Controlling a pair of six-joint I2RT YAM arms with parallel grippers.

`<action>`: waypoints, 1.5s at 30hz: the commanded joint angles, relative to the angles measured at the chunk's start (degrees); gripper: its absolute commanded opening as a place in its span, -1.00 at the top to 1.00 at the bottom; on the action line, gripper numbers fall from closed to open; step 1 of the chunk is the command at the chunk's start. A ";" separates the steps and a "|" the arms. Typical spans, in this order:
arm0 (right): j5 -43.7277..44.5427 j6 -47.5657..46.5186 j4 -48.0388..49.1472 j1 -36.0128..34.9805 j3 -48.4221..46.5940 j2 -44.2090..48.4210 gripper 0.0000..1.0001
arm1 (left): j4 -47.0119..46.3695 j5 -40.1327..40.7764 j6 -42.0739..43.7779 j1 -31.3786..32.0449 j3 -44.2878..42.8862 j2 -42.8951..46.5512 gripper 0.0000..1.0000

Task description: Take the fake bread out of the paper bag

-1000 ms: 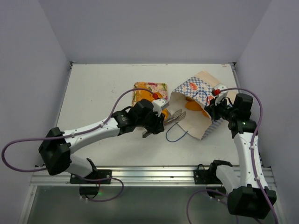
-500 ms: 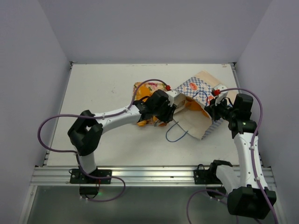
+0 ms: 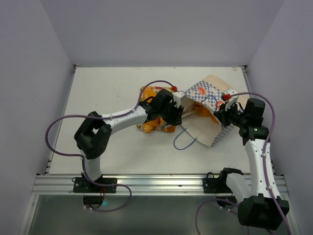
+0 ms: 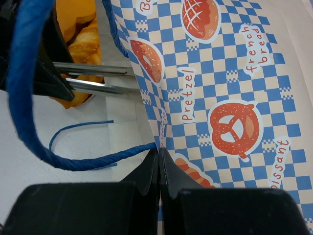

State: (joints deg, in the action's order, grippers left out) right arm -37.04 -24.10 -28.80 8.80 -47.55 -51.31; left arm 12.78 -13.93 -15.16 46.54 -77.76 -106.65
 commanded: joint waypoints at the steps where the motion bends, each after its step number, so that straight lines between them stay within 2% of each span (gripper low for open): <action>1: -2.07 -0.34 0.41 0.34 -2.11 0.42 1.00 | -3.46 -4.70 2.06 -0.93 -2.93 -1.10 0.03; 16: -2.25 -0.34 0.41 0.34 -2.11 0.33 1.00 | -2.23 -3.47 2.32 -1.98 -4.77 -3.30 -0.01; 22: -2.34 -0.34 0.41 0.34 -2.11 0.51 1.00 | -0.65 -6.63 2.24 -1.98 -7.76 -6.28 -0.01; 29: -2.34 -0.25 0.41 0.43 -2.11 0.51 1.00 | 0.32 -6.55 1.36 -1.98 -9.78 -8.13 0.09; 32: -2.34 -0.25 0.41 0.43 -2.11 0.51 1.00 | 1.02 -5.93 0.83 -1.98 -10.48 -8.31 0.21; 39: -1.73 -0.16 0.41 0.43 -2.11 0.77 1.00 | 2.60 -6.37 0.31 -1.98 -10.23 -7.52 0.98; 45: -0.67 0.37 0.58 0.69 -2.28 1.03 1.00 | 2.87 -6.72 0.39 -1.98 -7.07 -1.73 1.00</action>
State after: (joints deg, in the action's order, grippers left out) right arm -36.99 -24.08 -28.97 9.15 -47.55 -51.31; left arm 16.05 -19.77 -14.39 44.97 -85.49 -114.28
